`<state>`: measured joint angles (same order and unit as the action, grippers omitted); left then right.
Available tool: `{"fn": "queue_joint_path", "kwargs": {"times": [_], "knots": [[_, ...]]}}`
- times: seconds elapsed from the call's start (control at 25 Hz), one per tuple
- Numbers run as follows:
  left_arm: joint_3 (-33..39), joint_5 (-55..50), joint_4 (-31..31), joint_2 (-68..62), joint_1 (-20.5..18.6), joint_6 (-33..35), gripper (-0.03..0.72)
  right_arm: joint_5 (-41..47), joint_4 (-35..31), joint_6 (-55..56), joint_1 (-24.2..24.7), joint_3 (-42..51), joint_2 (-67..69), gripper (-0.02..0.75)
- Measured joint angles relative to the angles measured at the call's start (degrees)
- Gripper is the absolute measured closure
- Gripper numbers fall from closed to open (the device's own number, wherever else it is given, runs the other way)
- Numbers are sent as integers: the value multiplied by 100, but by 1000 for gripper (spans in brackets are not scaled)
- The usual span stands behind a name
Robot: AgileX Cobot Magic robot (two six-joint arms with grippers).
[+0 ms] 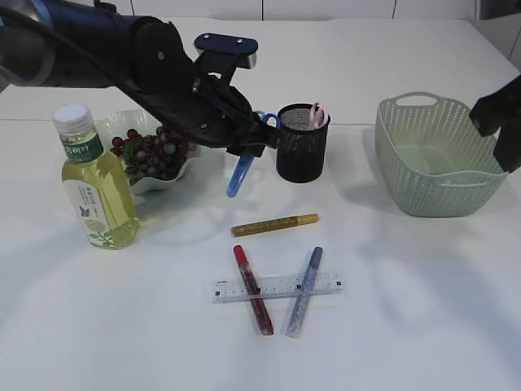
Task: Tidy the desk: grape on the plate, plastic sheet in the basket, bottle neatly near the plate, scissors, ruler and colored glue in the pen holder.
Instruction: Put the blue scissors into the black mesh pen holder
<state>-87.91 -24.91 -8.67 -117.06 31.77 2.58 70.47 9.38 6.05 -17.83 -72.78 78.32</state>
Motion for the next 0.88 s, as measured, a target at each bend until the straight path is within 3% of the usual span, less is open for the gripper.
{"fn": "queue_joint_path", "kwargs": {"times": [0.36, 0.88], "knots": [[0, 1105, 0, 17, 169, -4, 509, -338, 26, 0, 0, 558, 44, 498], [0, 2876, -21, 17, 194, -4, 509, -860, 30, 76, 0, 608, 44, 498]]}}
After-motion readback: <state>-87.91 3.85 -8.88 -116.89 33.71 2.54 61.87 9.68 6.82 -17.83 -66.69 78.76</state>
